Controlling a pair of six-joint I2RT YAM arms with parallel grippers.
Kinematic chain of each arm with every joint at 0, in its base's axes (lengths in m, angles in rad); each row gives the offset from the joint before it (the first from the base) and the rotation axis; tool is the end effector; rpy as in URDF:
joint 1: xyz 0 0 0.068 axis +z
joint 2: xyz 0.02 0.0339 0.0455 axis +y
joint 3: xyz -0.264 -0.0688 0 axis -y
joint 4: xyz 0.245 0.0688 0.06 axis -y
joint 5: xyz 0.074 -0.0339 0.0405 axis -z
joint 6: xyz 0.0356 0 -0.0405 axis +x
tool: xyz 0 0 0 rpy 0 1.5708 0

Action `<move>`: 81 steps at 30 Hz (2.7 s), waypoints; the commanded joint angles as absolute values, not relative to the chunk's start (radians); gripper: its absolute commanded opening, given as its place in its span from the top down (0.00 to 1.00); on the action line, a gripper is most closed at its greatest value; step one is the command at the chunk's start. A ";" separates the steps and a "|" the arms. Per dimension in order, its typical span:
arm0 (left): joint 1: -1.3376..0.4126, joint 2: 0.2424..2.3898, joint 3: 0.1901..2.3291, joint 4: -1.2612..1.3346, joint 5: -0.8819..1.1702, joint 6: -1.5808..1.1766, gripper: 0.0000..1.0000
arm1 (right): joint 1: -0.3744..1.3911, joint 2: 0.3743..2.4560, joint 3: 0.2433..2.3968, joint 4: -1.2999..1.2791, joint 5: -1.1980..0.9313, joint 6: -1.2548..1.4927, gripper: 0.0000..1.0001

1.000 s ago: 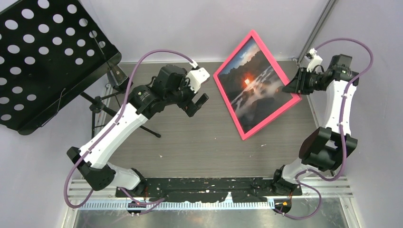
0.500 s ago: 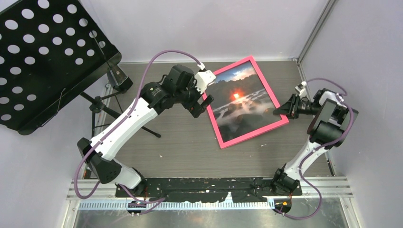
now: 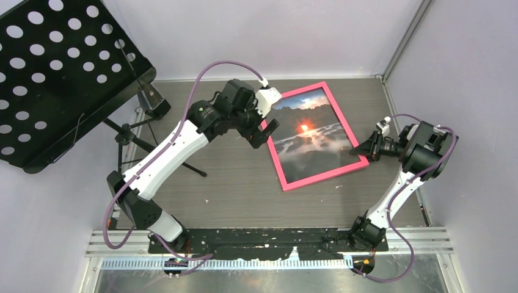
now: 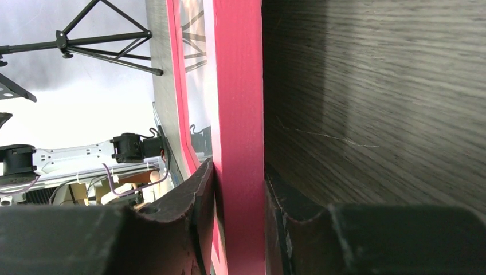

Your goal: Put the photo into the frame

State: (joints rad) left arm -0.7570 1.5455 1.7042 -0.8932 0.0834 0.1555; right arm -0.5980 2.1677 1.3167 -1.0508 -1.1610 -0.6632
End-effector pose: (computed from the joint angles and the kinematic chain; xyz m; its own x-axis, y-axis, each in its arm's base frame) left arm 0.2357 -0.2267 0.4020 -0.3684 0.5603 -0.7419 0.7959 0.6024 0.0598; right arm 0.3046 -0.1680 0.1038 -0.9057 0.3202 -0.2779 -0.1103 0.4550 0.8836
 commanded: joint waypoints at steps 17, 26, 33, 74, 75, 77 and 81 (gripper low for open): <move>-0.755 1.531 1.740 -0.902 0.138 0.130 0.02 | -0.604 1.973 1.225 -0.910 -0.761 -0.510 0.49; -0.755 1.514 1.720 -0.894 0.142 0.133 0.02 | -0.604 1.876 1.184 -0.885 -0.678 -0.510 0.34; -0.754 1.514 1.715 -0.894 0.144 0.136 0.02 | -0.584 1.773 1.195 -0.840 -0.641 -0.484 0.29; -0.651 1.412 1.426 -0.768 -0.050 0.134 0.01 | -0.136 1.836 1.201 -0.750 -0.523 -0.324 0.33; -0.642 1.408 1.423 -0.766 -0.052 0.130 0.01 | -0.132 1.825 1.195 -0.750 -0.530 -0.320 0.33; -0.625 1.405 1.416 -0.766 -0.053 0.125 0.01 | -0.115 1.807 1.176 -0.753 -0.535 -0.315 0.33; -0.593 1.404 1.411 -0.775 -0.052 0.117 0.01 | -0.085 1.776 1.140 -0.770 -0.564 -0.308 0.33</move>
